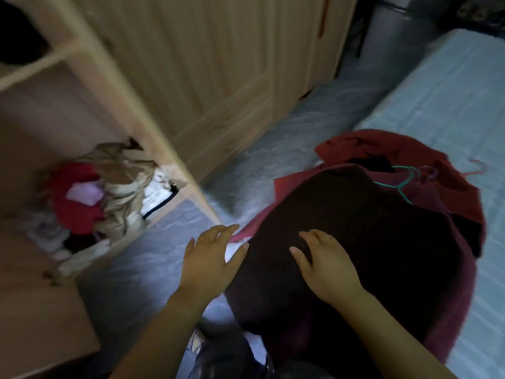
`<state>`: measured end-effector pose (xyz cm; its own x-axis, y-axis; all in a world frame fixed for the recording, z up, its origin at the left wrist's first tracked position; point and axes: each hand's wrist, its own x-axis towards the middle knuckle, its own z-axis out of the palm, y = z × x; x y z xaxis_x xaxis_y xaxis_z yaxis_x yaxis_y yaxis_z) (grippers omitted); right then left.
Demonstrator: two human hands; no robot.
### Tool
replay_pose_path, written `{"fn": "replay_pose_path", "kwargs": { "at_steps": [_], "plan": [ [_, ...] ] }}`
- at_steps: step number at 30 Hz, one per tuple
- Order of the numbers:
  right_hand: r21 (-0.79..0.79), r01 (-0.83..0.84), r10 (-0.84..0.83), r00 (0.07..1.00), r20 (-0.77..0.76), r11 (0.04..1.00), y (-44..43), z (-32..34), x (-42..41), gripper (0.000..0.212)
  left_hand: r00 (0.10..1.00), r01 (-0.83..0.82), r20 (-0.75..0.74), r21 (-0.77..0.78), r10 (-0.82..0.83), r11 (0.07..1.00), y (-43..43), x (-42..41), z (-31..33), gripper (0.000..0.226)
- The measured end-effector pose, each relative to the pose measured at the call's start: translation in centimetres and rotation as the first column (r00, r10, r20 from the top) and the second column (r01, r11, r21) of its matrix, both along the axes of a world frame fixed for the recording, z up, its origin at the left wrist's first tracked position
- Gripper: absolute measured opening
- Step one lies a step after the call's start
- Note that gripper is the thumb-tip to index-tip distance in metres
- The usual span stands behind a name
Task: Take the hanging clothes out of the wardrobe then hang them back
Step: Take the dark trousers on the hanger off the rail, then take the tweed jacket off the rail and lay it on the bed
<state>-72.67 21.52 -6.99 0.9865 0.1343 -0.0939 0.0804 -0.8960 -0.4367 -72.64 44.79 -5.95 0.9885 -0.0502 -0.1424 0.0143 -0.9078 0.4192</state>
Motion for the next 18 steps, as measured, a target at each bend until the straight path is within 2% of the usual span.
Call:
{"fn": "replay_pose_path", "kwargs": {
  "at_steps": [4, 8, 12, 15, 18],
  "plan": [
    [0.015, -0.187, 0.186, 0.981, 0.046, 0.982, 11.0, 1.6, 3.2, 0.054, 0.984, -0.179, 0.005, 0.01, 0.179, 0.984, 10.2, -1.4, 1.3, 0.072],
    [0.084, -0.347, 0.338, 0.935, 0.11, 0.934, 24.1, 4.5, 5.8, 0.056, 0.948, -0.308, 0.084, 0.008, 0.306, 0.951, 21.6, -2.1, 3.6, 0.069],
    [0.222, -0.471, 0.422, 0.876, 0.235, 0.854, 37.1, 10.0, 9.6, 0.055, 0.917, -0.347, 0.253, 0.124, 0.308, 0.93, 32.9, -0.8, 8.3, 0.065],
    [0.194, -0.588, 0.497, 0.786, 0.369, 0.785, 45.3, 14.7, 12.9, 0.058, 0.883, -0.391, 0.363, 0.213, 0.3, 0.895, 40.4, 1.3, 13.2, 0.066],
    [0.173, -0.64, 0.493, 0.712, 0.5, 0.749, 51.8, 19.4, 16.0, 0.06, 0.847, -0.419, 0.453, 0.242, 0.28, 0.875, 46.1, 3.8, 17.7, 0.068]
  ]
}}
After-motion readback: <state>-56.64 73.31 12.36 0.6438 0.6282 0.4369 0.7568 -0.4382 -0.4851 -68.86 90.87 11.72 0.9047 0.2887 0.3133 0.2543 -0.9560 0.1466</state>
